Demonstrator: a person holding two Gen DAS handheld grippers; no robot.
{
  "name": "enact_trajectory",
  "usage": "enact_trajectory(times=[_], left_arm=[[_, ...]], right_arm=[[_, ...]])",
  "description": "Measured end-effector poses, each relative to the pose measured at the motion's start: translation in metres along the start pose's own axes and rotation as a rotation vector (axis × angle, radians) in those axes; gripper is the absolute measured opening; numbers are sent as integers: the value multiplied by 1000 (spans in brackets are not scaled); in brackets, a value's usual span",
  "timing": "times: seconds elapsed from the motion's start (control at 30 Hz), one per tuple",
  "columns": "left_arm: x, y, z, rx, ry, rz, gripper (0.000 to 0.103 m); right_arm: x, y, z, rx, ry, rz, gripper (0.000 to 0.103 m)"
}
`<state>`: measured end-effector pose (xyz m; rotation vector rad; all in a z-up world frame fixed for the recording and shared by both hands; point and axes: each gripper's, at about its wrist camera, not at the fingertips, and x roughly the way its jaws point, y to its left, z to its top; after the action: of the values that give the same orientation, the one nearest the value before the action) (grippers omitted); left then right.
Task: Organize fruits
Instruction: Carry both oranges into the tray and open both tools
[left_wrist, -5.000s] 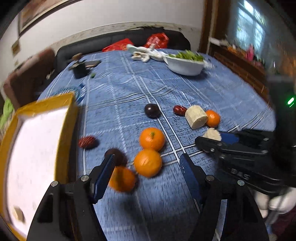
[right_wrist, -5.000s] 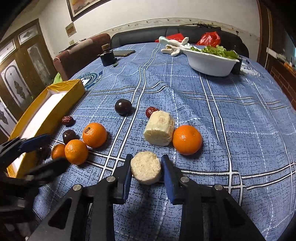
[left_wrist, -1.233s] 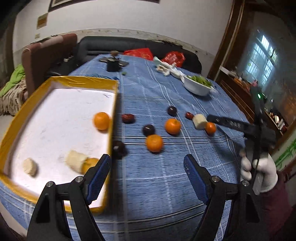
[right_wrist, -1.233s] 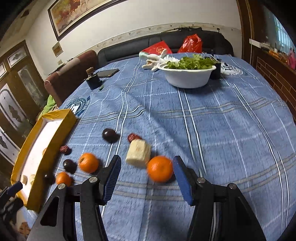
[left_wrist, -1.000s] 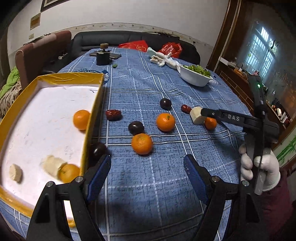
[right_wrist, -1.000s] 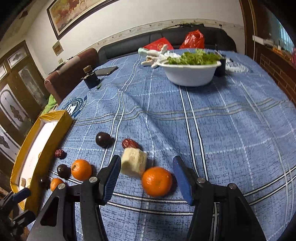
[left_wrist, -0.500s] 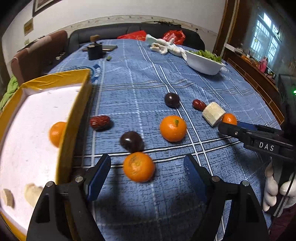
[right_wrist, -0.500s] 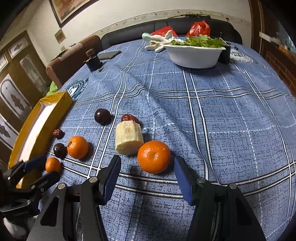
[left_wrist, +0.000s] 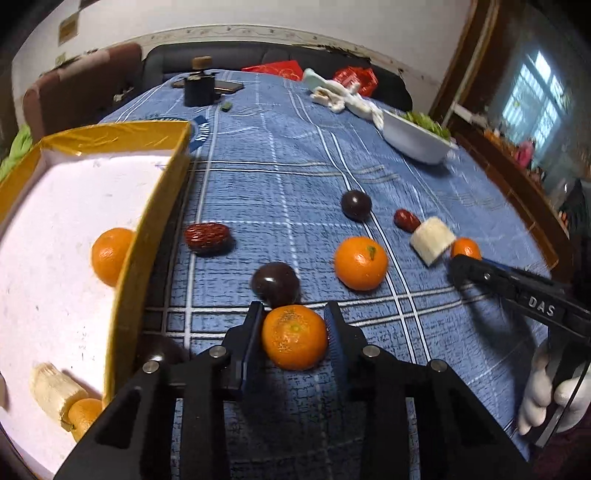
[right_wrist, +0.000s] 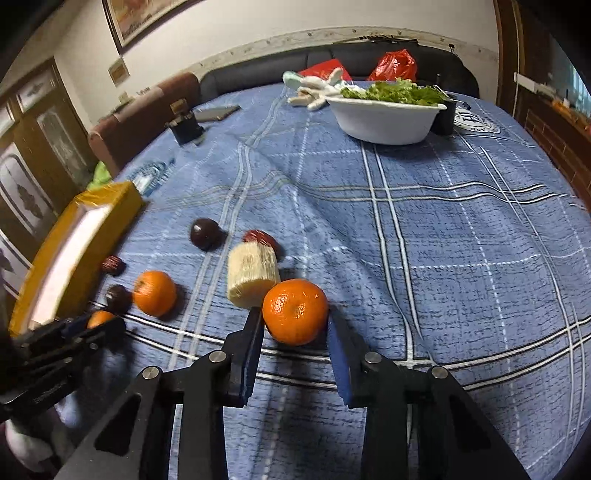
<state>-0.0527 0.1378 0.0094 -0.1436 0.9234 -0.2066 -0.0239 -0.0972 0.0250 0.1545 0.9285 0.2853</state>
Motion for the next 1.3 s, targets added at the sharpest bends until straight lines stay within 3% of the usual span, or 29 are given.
enact_trajectory(times=[0.37, 0.5, 0.57, 0.67, 0.8, 0.83, 1.0, 1.3], left_arm=[[1, -12, -3, 51, 8, 80, 31], [-14, -5, -4, 19, -60, 78, 31], [-28, 5, -6, -39, -100, 30, 31], [-59, 22, -11, -113, -147, -65, 31], [-102, 49, -12, -141, -225, -29, 31], [-111, 60, -13, -160, -240, -8, 32], [-129, 103, -25, -247, -249, 114, 32], [-133, 166, -46, -374, -226, 133, 32]], right_arm=[[0, 9, -3, -6, -23, 14, 37], [-3, 9, -4, -2, -47, 17, 37], [-8, 8, -6, 5, -68, 21, 37], [-23, 9, -9, 27, -112, 60, 37], [-42, 16, -15, 102, -95, 242, 38], [-45, 24, -15, 105, -83, 286, 38], [-41, 91, -7, -12, -25, 348, 38], [4, 213, -3, -218, 99, 368, 38]])
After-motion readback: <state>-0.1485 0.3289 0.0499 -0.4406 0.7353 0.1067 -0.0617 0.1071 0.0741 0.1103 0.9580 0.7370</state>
